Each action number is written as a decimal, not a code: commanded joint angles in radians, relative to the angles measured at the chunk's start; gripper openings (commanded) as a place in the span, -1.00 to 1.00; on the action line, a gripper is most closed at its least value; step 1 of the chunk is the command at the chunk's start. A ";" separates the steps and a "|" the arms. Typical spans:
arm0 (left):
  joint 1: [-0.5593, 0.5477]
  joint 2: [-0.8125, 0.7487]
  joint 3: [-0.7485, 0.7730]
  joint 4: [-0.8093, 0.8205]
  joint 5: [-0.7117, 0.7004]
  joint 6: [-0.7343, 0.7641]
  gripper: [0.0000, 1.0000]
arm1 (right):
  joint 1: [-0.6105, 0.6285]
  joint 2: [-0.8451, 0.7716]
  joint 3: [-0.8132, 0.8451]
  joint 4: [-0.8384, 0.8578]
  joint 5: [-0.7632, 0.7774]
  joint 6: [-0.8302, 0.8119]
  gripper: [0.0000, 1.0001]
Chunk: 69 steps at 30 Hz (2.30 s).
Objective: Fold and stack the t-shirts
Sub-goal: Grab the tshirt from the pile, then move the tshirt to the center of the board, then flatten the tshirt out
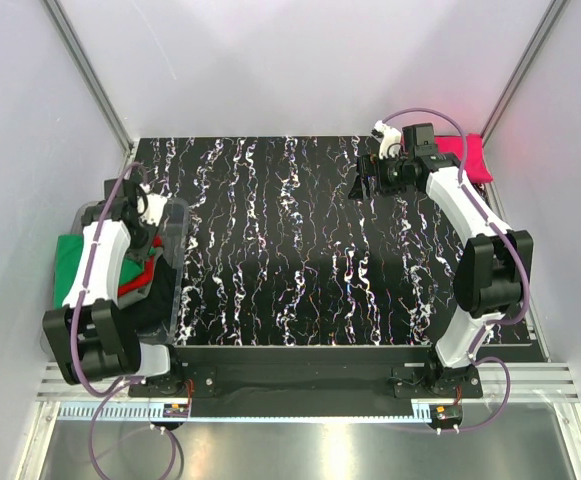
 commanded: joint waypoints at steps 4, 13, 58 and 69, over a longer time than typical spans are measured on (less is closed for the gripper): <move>0.003 -0.168 0.176 0.004 0.123 -0.021 -1.00 | 0.008 -0.050 0.067 0.067 0.115 -0.058 0.99; -0.092 -0.125 0.667 0.016 0.305 -0.036 -1.00 | 0.005 0.003 0.150 0.009 0.227 0.073 0.90; -0.430 -0.001 0.319 0.149 0.372 -0.178 0.00 | 0.441 -0.094 -0.514 0.302 0.103 -1.045 0.32; -0.387 -0.025 0.314 0.152 0.392 -0.185 0.00 | 0.442 0.032 -0.409 0.278 0.172 -0.991 -0.37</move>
